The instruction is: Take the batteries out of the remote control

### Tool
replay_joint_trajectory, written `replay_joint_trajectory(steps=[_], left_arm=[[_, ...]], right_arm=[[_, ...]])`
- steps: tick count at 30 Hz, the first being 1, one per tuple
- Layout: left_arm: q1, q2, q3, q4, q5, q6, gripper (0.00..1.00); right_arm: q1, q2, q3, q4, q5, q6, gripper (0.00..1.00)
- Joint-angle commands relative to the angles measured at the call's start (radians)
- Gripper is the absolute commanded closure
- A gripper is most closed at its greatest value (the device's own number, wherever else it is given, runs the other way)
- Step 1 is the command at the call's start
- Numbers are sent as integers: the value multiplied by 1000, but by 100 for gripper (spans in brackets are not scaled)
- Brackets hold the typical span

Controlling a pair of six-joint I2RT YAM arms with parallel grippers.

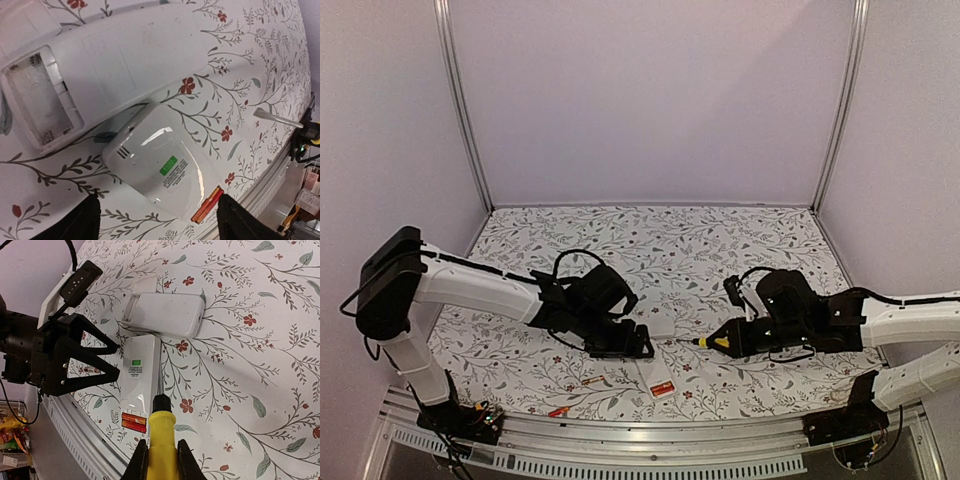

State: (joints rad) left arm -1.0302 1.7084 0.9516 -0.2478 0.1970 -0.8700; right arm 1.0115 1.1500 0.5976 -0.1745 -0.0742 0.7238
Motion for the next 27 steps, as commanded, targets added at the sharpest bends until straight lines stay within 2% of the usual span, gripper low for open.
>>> replay_joint_trajectory(steps=[1,14,20,27], left_arm=[[-15,86,65,1,-14,-59,20],[-51,280,296,-154,-109,2,18],[-87,367,417,-326,-232,35,17],[-115,410,436,-381,-292,24,21]], right_arm=[[25,-3,-24,52,40,15,100],[27,-144,-93,-15,116,17,100],[41,-189,-133,-10,114,58,100],[85,-235,-171,-2,98,125,100]])
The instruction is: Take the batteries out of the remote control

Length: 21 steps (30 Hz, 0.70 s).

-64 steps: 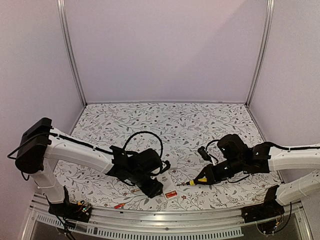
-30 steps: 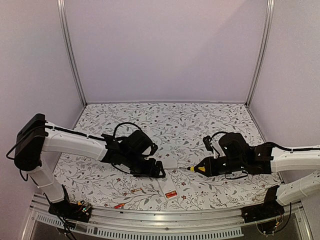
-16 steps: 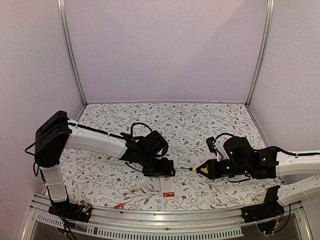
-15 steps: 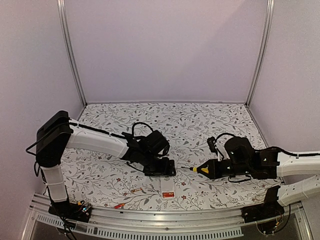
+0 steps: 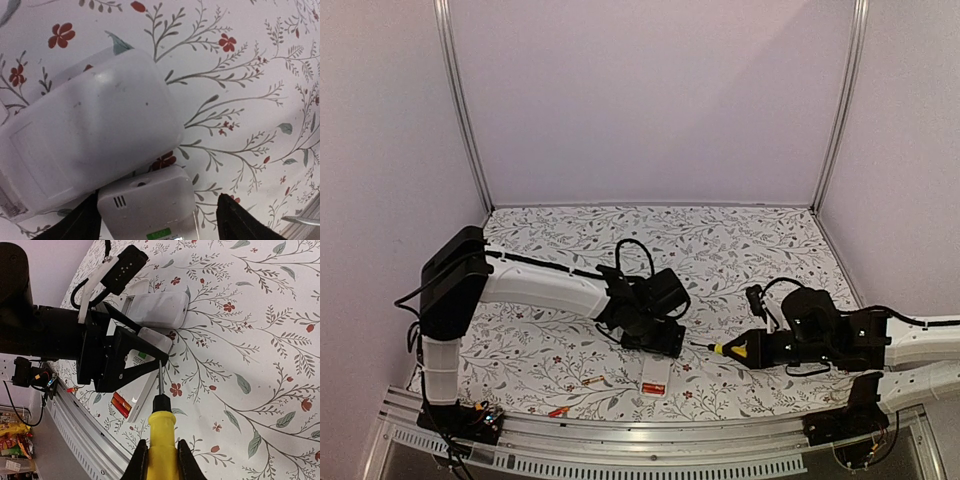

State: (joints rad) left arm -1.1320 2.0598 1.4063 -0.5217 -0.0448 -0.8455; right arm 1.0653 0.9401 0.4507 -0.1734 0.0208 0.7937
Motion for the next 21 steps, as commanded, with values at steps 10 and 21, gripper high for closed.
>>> replay_joint_trajectory(steps=[10,21], left_arm=[[-13,71,-50,-60,-92,-35,43],[-11,59,-96,7,-162,-118,54]], right_arm=[[143,53,-19,78,-3,212,100],[215,243,145,-8,13,331,100]])
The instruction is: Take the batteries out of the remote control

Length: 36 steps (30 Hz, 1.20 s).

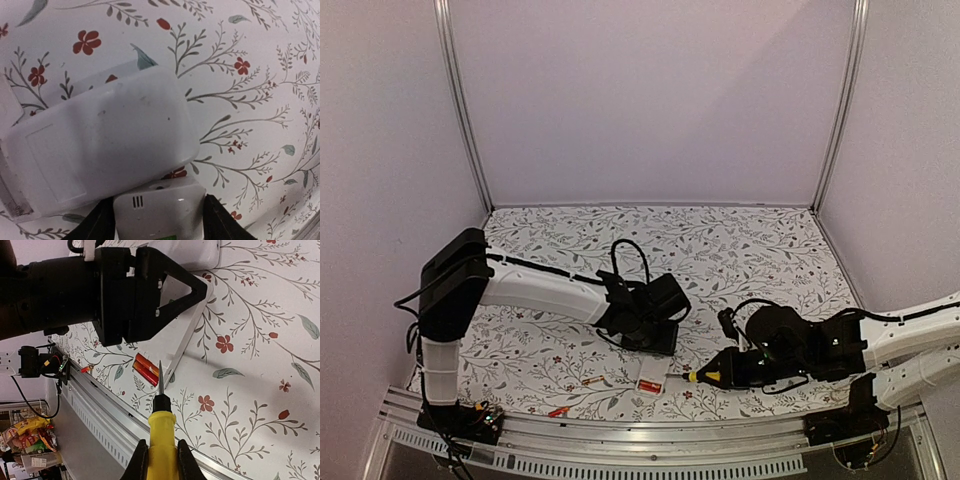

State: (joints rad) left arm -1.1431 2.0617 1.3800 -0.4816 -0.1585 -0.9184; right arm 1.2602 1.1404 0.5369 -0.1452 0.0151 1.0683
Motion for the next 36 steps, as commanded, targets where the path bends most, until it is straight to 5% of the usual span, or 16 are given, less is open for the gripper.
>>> replay_joint_trajectory(steps=[1,12,24,36], left_arm=[[-1,56,-75,-29,-54,-55,54],[6,40,-102,-12,-109,-132,57],[-21,-79,-150,35,-59,-53,17],[-145,-148,-198,-62,-20,24,11]], right_arm=[[23,55,71,-38,17,62,100],[43,153,212,-204,40,104,100],[45,120,253,-325,158,155,100],[29,73,251,-352,222,123,100]])
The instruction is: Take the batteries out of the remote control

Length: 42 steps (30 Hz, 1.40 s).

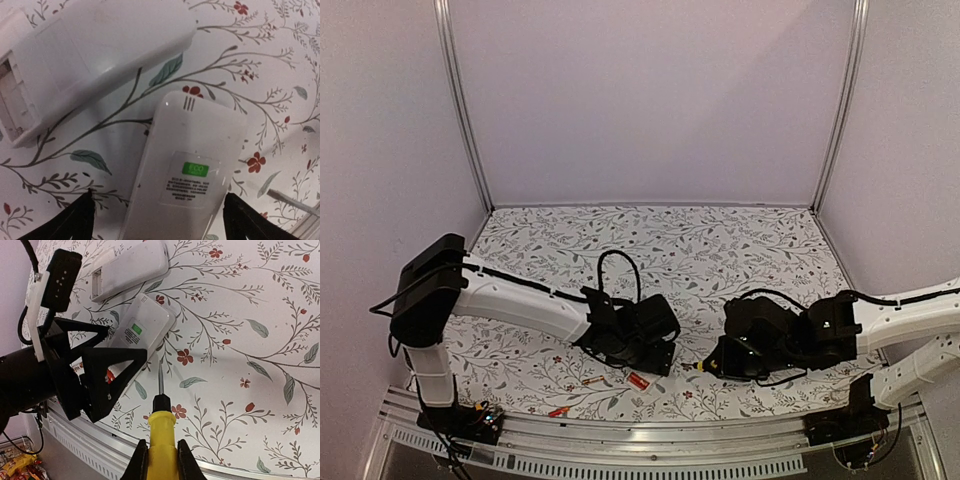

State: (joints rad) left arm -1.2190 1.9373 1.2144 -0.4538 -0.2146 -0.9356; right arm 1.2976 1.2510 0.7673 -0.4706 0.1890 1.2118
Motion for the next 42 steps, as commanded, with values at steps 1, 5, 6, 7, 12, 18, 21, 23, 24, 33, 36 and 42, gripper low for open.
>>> replay_joint_trajectory(steps=[1,5,6,7,12,18,21,23,24,33,36,42], left_arm=[[-82,-31,-41,-88,40,40,10],[-113,-43,-79,-90,55,24,9],[-119,-45,-91,-91,54,23,9],[-123,-49,-97,-94,51,24,10],[-151,-64,-115,-99,41,54,11],[-169,-66,-158,-79,15,126,22],[-168,-81,-178,-45,10,181,28],[-169,-85,-187,-28,12,219,34],[-169,-86,-192,-25,13,237,38],[-156,-115,-221,55,-14,516,57],[-129,-151,-220,105,-7,636,59],[-36,-224,-249,214,125,839,61]], right_arm=[[-16,-40,20,-26,48,-32,100],[-42,-44,29,-26,35,-92,100],[-47,-46,31,-26,33,-109,100],[-52,-49,33,-27,33,-118,100],[-65,-59,32,-27,23,-154,100],[-66,-54,26,-4,24,-160,100],[-66,-52,23,15,13,-171,100],[-67,-55,23,23,8,-192,100],[-68,-59,24,26,7,-203,100],[-173,-101,17,82,-154,-392,100],[-199,-117,18,101,-226,-462,100],[-212,-110,14,99,-325,-492,100]])
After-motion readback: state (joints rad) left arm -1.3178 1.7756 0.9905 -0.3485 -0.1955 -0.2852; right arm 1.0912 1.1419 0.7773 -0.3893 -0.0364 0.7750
